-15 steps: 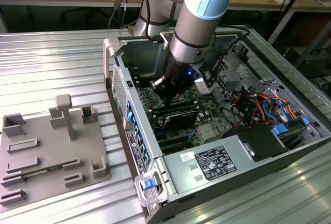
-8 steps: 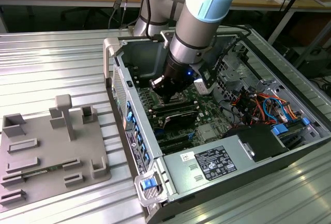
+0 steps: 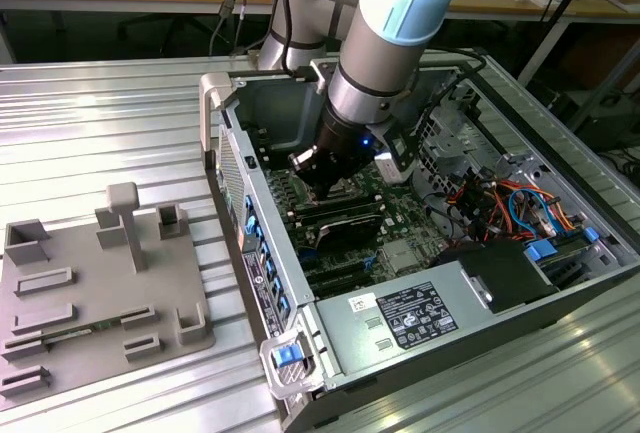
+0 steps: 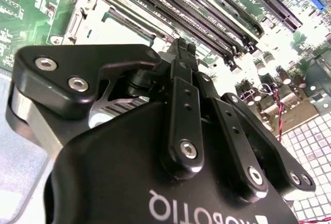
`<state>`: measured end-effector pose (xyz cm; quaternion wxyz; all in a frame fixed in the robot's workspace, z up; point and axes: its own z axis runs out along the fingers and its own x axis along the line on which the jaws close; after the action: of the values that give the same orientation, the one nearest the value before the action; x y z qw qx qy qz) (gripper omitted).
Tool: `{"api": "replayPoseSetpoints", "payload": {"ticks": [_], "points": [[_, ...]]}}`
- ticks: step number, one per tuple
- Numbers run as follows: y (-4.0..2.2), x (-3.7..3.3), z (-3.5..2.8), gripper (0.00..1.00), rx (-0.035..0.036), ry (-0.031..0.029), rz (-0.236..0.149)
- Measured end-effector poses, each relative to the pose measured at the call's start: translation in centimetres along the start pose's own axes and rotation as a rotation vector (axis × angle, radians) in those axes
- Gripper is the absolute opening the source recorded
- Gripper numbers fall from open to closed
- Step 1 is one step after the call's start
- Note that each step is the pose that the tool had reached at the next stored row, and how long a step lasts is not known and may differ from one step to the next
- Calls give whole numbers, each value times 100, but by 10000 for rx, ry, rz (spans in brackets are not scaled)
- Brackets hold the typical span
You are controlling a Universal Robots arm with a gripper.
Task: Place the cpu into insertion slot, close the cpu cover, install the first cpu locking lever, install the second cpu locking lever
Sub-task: 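Install the second cpu locking lever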
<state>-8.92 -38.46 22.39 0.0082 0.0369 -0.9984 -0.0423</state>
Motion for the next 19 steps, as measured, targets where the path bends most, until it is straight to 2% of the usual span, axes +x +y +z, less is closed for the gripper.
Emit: {"api": "replayPoseSetpoints", "payload": {"ticks": [3,5,8,13,19], "points": [[8,0,-41,11,121,8,4],[17,-1,-76,11,174,11,3],[19,-7,-97,11,225,16,6],[15,-77,-100,11,237,16,5],[-3,-81,-86,11,227,15,5]]}}
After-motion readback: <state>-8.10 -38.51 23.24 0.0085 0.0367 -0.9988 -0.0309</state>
